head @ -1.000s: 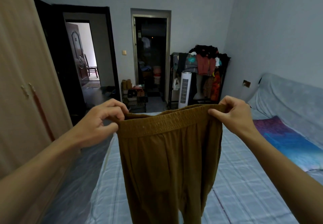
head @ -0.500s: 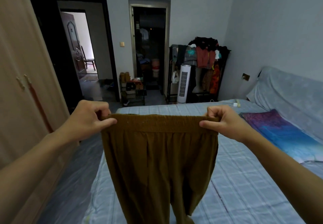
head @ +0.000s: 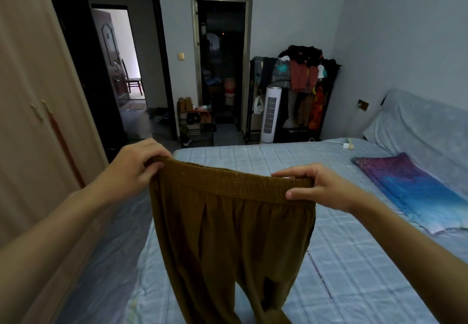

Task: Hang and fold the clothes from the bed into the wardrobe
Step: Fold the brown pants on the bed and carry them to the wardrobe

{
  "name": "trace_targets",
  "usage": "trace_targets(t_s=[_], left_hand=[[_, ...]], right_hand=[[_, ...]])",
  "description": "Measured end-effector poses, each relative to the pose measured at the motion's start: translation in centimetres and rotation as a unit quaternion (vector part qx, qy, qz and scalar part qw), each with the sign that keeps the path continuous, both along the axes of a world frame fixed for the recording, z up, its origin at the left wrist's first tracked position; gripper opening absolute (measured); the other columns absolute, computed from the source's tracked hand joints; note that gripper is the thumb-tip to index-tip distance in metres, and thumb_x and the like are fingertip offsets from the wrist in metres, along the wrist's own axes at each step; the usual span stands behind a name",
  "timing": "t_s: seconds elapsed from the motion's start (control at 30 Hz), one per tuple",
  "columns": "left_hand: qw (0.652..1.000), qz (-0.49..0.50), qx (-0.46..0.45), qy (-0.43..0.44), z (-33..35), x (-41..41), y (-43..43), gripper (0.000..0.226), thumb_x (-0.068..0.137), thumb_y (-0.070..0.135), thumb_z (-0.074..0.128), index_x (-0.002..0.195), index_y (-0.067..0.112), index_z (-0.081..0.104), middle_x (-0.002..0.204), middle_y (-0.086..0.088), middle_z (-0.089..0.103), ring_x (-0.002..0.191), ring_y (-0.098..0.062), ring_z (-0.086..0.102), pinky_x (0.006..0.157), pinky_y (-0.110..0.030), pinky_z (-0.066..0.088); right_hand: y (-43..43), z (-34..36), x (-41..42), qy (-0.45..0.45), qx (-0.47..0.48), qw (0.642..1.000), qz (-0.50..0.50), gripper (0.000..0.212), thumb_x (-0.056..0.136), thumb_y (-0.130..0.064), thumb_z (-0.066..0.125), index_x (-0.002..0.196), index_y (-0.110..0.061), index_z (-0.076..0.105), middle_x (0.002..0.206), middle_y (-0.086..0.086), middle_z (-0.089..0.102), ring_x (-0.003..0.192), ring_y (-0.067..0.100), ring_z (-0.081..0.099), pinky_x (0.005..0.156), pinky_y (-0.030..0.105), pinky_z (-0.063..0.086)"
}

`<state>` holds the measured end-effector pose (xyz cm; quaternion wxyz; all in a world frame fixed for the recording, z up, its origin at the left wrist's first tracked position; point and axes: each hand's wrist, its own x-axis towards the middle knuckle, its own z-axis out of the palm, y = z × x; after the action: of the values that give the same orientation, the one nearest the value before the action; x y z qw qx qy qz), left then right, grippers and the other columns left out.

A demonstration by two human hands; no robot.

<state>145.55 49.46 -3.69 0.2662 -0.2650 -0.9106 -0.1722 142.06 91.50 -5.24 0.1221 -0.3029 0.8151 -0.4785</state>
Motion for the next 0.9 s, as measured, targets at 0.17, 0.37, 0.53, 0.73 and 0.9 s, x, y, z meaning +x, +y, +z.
trace_targets(t_s=[0.17, 0.37, 0.53, 0.73, 0.9], left_hand=[[0.999, 0.001, 0.036, 0.012, -0.2, 0.1, 0.5, 0.027, 0.086, -0.004, 0.065, 0.096, 0.020, 0.066, 0.092, 0.004, 0.060, 0.086, -0.011, 0.059, 0.075, -0.031, 0.050], [0.998, -0.017, 0.055, -0.012, -0.8, 1.6, 1.2, 0.032, 0.089, 0.002, 0.064, 0.097, 0.032, 0.061, 0.089, 0.011, 0.062, 0.083, -0.003, 0.060, 0.070, -0.027, 0.050], [0.997, -0.005, 0.074, 0.022, 2.0, 6.5, 2.6, 0.030, 0.089, 0.001, 0.064, 0.098, 0.030, 0.062, 0.090, 0.010, 0.063, 0.083, -0.001, 0.059, 0.069, -0.009, 0.044], [0.992, 0.015, 0.077, 0.102, 6.9, 15.1, 6.3, 0.020, 0.089, 0.001, 0.064, 0.099, 0.019, 0.065, 0.091, 0.001, 0.066, 0.082, -0.007, 0.060, 0.073, -0.010, 0.045], [0.986, 0.056, 0.116, 0.109, 5.9, 21.9, 11.4, 0.026, 0.089, -0.004, 0.062, 0.097, 0.021, 0.064, 0.089, -0.002, 0.065, 0.079, -0.010, 0.058, 0.071, -0.018, 0.045]], right_hand=[[-0.2, -0.3, 1.7, 0.036, 0.019, 0.998, -0.043, 0.045, 0.090, -0.015, 0.070, 0.129, -0.037, 0.063, 0.106, -0.015, 0.073, 0.100, 0.012, 0.071, 0.081, 0.028, 0.060], [0.1, -0.3, 5.4, 0.146, 0.073, 0.985, -0.058, 0.045, 0.095, -0.011, 0.064, 0.133, -0.033, 0.061, 0.126, -0.020, 0.065, 0.116, 0.000, 0.061, 0.094, 0.023, 0.054], [1.8, 2.4, 10.1, 0.210, 0.027, 0.976, -0.056, 0.028, 0.088, -0.011, 0.071, 0.111, -0.027, 0.072, 0.103, -0.017, 0.071, 0.096, 0.008, 0.068, 0.079, 0.020, 0.055], [5.4, 5.5, 15.6, 0.294, -0.004, 0.948, -0.120, 0.016, 0.074, -0.031, 0.079, 0.083, -0.019, 0.073, 0.089, 0.001, 0.068, 0.073, 0.007, 0.066, 0.061, 0.016, 0.053], [8.5, 5.2, 21.4, 0.301, -0.055, 0.938, -0.165, 0.019, 0.071, -0.023, 0.086, 0.078, -0.010, 0.073, 0.075, 0.003, 0.071, 0.067, 0.017, 0.067, 0.058, 0.027, 0.057]])
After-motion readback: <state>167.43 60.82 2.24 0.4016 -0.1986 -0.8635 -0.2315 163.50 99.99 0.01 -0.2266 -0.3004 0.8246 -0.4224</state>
